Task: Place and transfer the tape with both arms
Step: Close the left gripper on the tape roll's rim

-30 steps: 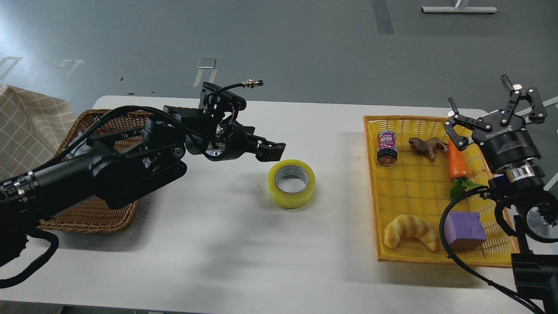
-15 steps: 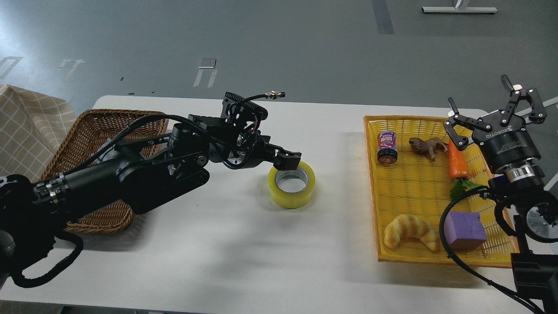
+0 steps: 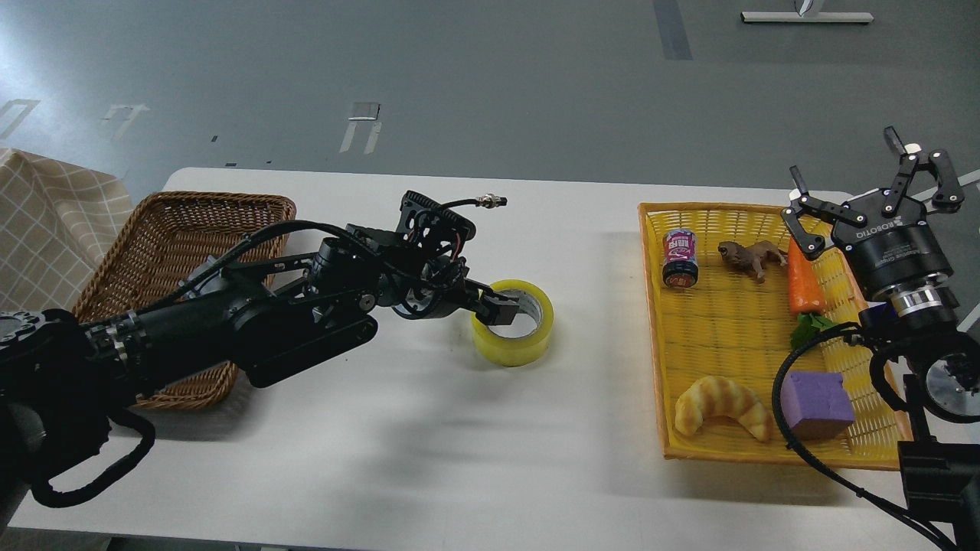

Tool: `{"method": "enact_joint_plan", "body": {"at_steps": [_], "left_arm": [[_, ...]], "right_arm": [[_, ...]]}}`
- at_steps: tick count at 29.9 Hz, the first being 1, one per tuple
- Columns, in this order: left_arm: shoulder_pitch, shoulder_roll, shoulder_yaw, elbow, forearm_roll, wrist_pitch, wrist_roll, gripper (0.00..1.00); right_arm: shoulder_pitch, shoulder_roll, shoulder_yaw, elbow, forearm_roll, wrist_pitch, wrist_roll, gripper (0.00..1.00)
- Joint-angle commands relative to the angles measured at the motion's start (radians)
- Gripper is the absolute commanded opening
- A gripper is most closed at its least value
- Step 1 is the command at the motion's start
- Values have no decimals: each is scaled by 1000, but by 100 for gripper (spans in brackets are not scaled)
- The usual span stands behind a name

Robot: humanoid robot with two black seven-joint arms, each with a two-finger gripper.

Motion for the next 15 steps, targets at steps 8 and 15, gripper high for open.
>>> {"method": "enact_joint_plan", "body": {"at_steps": [8, 15], "left_arm": [[0, -28, 0, 31, -1, 0, 0, 92], [3, -42, 2, 65, 1, 0, 0, 89]], "right_arm": [[0, 0, 0, 0, 1, 0, 0, 100], [0, -2, 8, 3, 1, 0, 0, 100]]}}
